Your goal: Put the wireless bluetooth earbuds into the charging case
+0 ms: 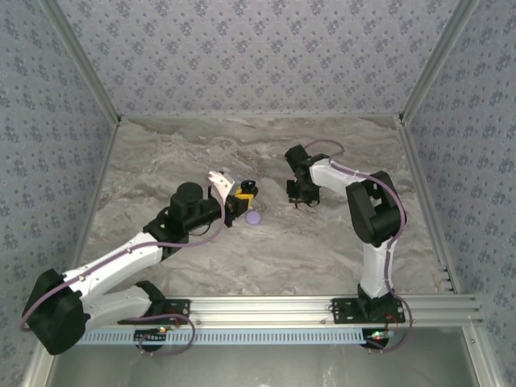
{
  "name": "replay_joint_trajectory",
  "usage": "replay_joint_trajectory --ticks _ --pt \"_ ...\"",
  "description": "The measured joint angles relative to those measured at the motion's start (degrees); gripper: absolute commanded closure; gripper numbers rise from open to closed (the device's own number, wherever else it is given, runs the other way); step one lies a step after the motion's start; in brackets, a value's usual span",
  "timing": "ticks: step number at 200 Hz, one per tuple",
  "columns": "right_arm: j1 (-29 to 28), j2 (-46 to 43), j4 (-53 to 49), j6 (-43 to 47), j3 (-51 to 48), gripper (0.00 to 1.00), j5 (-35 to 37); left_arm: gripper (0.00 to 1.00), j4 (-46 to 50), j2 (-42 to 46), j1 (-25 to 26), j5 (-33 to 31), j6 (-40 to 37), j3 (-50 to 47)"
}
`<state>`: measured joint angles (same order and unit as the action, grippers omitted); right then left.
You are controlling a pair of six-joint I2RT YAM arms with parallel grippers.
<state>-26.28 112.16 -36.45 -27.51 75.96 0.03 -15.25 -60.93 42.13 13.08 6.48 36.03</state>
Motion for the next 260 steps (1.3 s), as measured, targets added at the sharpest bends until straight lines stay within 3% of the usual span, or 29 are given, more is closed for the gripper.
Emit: replay_joint_trajectory --ticks 71,145,260 --pt "-0.4 -0.1 -0.2 1.1 0.2 0.53 0.0 0.9 0.1 -1.9 0.0 0.8 0.0 0.0" --pt "0.0 1.2 -7.3 5.0 5.7 0.62 0.2 0.9 0.1 -1.9 0.0 0.8 0.0 0.0" --pt "0.2 4.6 -9.9 5.3 8.7 0.66 0.0 0.9 0.1 -1.9 0.0 0.9 0.0 0.0"
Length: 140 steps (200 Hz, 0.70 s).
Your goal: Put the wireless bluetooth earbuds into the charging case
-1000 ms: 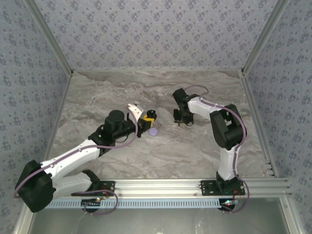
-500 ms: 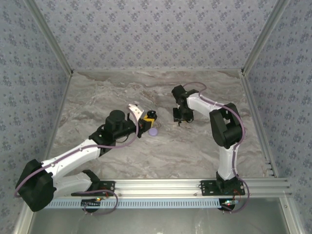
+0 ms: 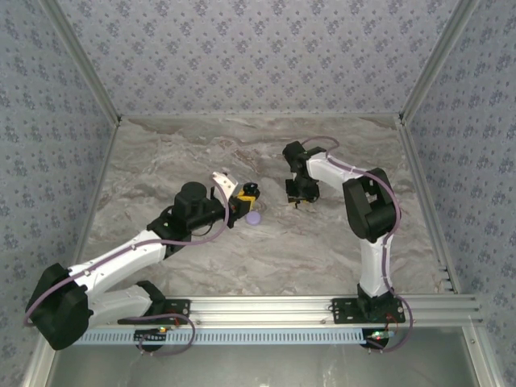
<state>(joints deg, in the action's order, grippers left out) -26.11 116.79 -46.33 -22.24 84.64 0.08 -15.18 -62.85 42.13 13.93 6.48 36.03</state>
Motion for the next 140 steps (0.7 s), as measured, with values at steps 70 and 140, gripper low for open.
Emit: replay_joint_trajectory --ticks 70,140 --pt "0.0 1.5 -0.7 0.0 1.1 0.67 0.0 0.9 0.0 0.0 0.0 0.0 0.0 0.0" --pt "0.0 2.3 -1.7 0.0 2.1 0.69 0.2 0.9 0.0 0.0 0.0 0.0 0.0 0.0"
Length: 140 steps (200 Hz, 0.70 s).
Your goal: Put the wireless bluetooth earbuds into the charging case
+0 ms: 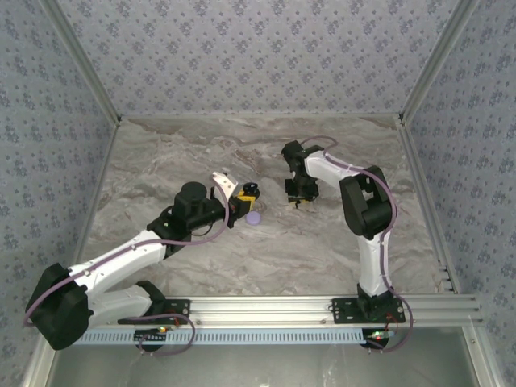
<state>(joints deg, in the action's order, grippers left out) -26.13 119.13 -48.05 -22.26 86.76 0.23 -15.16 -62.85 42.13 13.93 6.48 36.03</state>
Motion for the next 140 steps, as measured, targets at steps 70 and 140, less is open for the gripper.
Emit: replay_joint_trajectory --ticks 70,140 --pt "0.0 0.0 -0.2 -0.4 0.0 0.76 0.4 0.9 0.0 0.0 0.0 0.0 0.0 0.0" --pt "2.6 -4.9 7.1 -0.8 -7.3 0.76 -4.7 0.9 -1.4 -1.3 0.0 -0.3 0.9 0.0"
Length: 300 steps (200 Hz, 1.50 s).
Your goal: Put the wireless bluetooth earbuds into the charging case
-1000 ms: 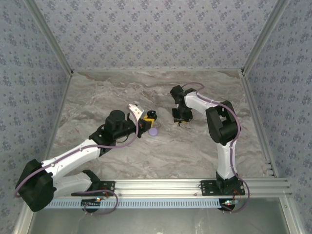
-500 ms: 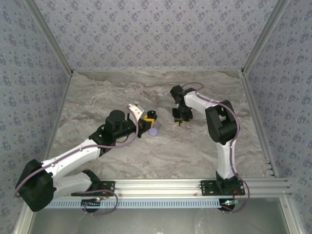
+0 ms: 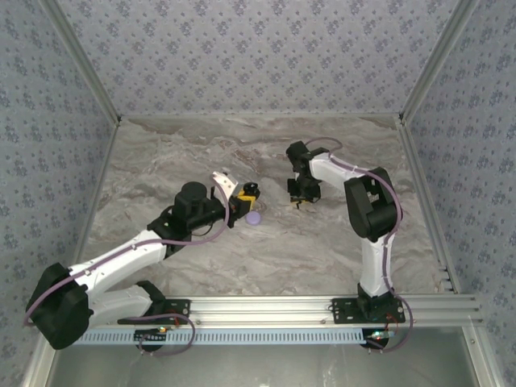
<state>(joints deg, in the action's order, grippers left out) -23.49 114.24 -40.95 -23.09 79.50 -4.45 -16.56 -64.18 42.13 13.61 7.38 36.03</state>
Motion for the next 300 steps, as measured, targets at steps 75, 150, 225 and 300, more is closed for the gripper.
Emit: replay_joint_trajectory --ticks 75,150,225,300 --pt "3.9 -6.3 10.5 -2.0 -7.7 0.76 -10.5 0.9 -3.2 -8.6 0.0 -4.0 5.0 0.0" --pt "5.4 -14.4 17.9 -3.8 -12.1 0.75 -18.9 0.9 -6.4 -13.9 0.0 -4.7 8.0 0.0" --pt "5.2 -19.9 21.8 -5.0 -13.5 0.75 -23.8 0.9 -8.5 -17.9 0.0 -5.3 10.6 1.0" --pt "2.8 -25.2 25.2 -5.0 -13.5 0.75 -27.1 0.9 -15.1 -20.4 0.0 -2.9 12.7 1.6"
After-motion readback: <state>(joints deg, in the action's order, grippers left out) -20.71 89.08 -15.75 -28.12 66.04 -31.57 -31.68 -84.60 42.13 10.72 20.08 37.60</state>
